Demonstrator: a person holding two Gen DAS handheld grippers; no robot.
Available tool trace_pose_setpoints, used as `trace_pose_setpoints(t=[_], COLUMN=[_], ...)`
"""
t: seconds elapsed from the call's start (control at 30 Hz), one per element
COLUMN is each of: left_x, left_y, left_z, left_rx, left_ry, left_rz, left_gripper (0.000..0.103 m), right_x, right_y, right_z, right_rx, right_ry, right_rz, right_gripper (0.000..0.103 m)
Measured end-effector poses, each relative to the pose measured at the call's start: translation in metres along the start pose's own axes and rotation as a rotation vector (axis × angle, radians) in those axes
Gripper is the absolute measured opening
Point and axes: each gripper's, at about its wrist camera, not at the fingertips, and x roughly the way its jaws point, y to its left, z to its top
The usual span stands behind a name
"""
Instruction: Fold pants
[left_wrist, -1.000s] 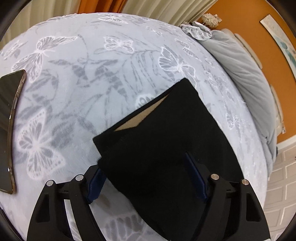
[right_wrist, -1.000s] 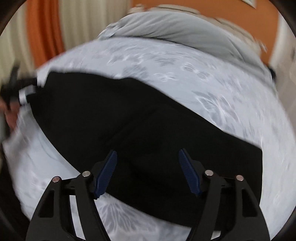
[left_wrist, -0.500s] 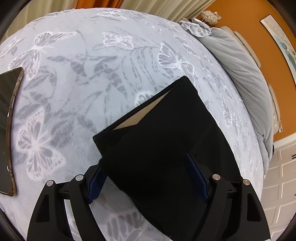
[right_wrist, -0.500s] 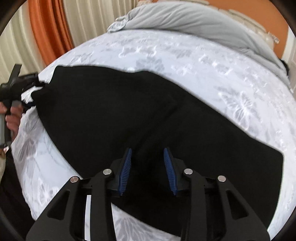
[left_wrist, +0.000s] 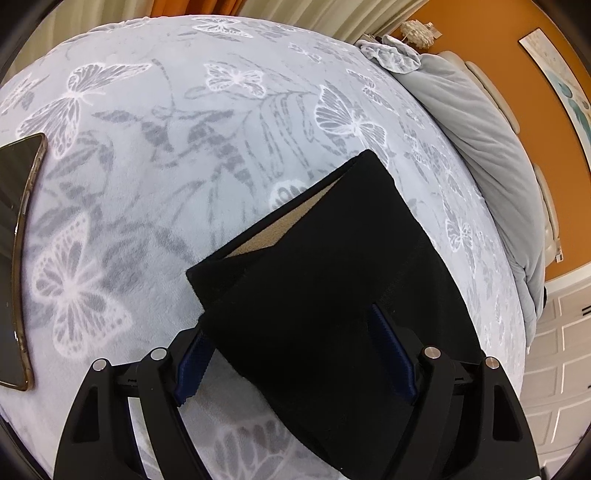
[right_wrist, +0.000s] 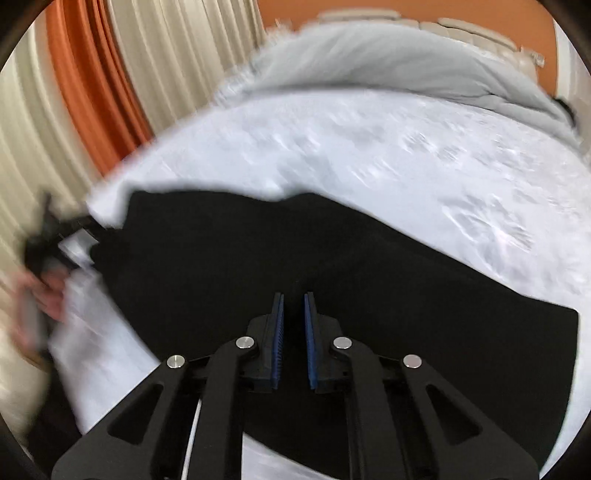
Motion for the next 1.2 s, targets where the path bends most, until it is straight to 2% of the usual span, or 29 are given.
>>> trace_pose_setpoints(t=[0.07, 0.1, 0.13, 0.2, 0.23, 0.3, 0.37, 0.43, 0.5, 0.53, 0.57, 0.6, 0.7, 0.73, 0.77, 0.8, 0.83, 0.87, 0.9, 0.93, 0.97, 1.0, 1.03, 1.07, 1.1, 1.13, 1.2], left_x=[0.001, 0.001, 0.001, 0.002, 0.002, 0.003, 0.003, 0.003, 0.003, 0.003, 0.003, 0.003, 0.003, 0.003, 0.004, 0.005, 0.005, 0.006, 0.007, 0.007, 0.007, 0.007, 0.007, 0.006, 0.004, -0.004, -0.024], left_y=[-0.001, -0.002, -0.005, -0.009, -0.010, -0.010, -0.009, -0.008, -0.008, -0.007, -0.008, -0.007, -0.009, -0.009, -0.010, -0.012, -0.014, -0.015, -0.015, -0.015, -0.013, -0.010, -0.007, -0.005, -0.005, -0.013, -0.039], left_z=[0.000, -0.001, -0.002, -0.004, -0.004, -0.004, -0.003, -0.002, -0.002, -0.002, -0.003, -0.002, -0.003, -0.003, -0.004, -0.005, -0.006, -0.007, -0.007, -0.006, -0.006, -0.004, -0.003, -0.001, 0.000, 0.000, -0.005], left_rx=[-0.004, -0.001, 0.004, 0.024, 0.033, 0.042, 0.035, 0.027, 0.029, 0.030, 0.028, 0.027, 0.029, 0.031, 0.033, 0.039, 0.045, 0.052, 0.054, 0.046, 0.033, 0.010, -0.012, -0.034, -0.052, -0.047, 0.030], left_ry=[-0.005, -0.008, -0.012, -0.019, -0.020, -0.017, -0.014, -0.011, -0.011, -0.011, -0.012, -0.013, -0.018, -0.020, -0.024, -0.032, -0.037, -0.040, -0.042, -0.042, -0.040, -0.028, -0.022, -0.014, -0.006, -0.029, -0.093], left_rz=[0.010, 0.017, 0.027, 0.047, 0.054, 0.056, 0.045, 0.038, 0.039, 0.040, 0.039, 0.040, 0.047, 0.052, 0.057, 0.064, 0.067, 0.066, 0.054, 0.040, 0.025, -0.004, -0.019, -0.048, -0.080, -0.082, -0.101], left_gripper=[0.077, 0.077, 0.078, 0.078, 0.079, 0.080, 0.081, 0.082, 0.082, 0.082, 0.082, 0.082, 0.082, 0.082, 0.082, 0.082, 0.080, 0.080, 0.079, 0.072, 0.064, 0.046, 0.023, 0.016, 0.015, 0.015, 0.014], right_x=[0.007, 0.016, 0.037, 0.047, 0.041, 0.026, 0.022, 0.032, 0.047, 0.054, 0.054, 0.052, 0.036, 0.033, 0.035, 0.043, 0.054, 0.052, 0.047, 0.042, 0.033, 0.022, 0.005, -0.007, -0.014, -0.023, -0.035], right_y=[0.011, 0.013, 0.014, 0.011, 0.014, 0.023, 0.028, 0.031, 0.031, 0.033, 0.031, 0.030, 0.032, 0.035, 0.036, 0.034, 0.030, 0.028, 0.028, 0.028, 0.028, 0.026, 0.021, 0.016, 0.012, 0.003, -0.015], right_z=[0.003, 0.001, -0.007, -0.017, -0.016, -0.012, -0.015, -0.021, -0.026, -0.028, -0.028, -0.025, -0.013, -0.012, -0.012, -0.015, -0.020, -0.022, -0.021, -0.018, -0.015, -0.013, -0.012, -0.011, -0.011, -0.010, -0.010], right_rx=[-0.010, -0.028, -0.055, -0.065, -0.077, -0.140, -0.168, -0.175, -0.211, -0.236, -0.236, -0.226, -0.173, -0.180, -0.181, -0.179, -0.169, -0.162, -0.156, -0.152, -0.143, -0.129, -0.103, -0.082, -0.068, -0.043, 0.009], right_ry=[0.000, 0.024, 0.101, 0.129, 0.110, 0.073, 0.052, 0.091, 0.115, 0.113, 0.101, 0.091, 0.026, 0.016, 0.028, 0.062, 0.117, 0.098, 0.098, 0.106, 0.092, 0.057, 0.003, -0.029, -0.041, -0.050, -0.060], right_rz=[0.041, 0.037, 0.006, -0.014, -0.026, -0.091, -0.118, -0.124, -0.159, -0.196, -0.203, -0.210, -0.179, -0.145, -0.133, -0.138, -0.143, -0.138, -0.142, -0.150, -0.154, -0.153, -0.154, -0.163, -0.170, -0.185, -0.213], right_gripper=[0.010, 0.011, 0.013, 0.020, 0.024, 0.047, 0.058, 0.057, 0.042, 0.039, 0.027, 0.022, 0.020, 0.020, 0.023, 0.032, 0.035, 0.041, 0.059, 0.067, 0.083, 0.092, 0.093, 0.093, 0.093, 0.093, 0.094])
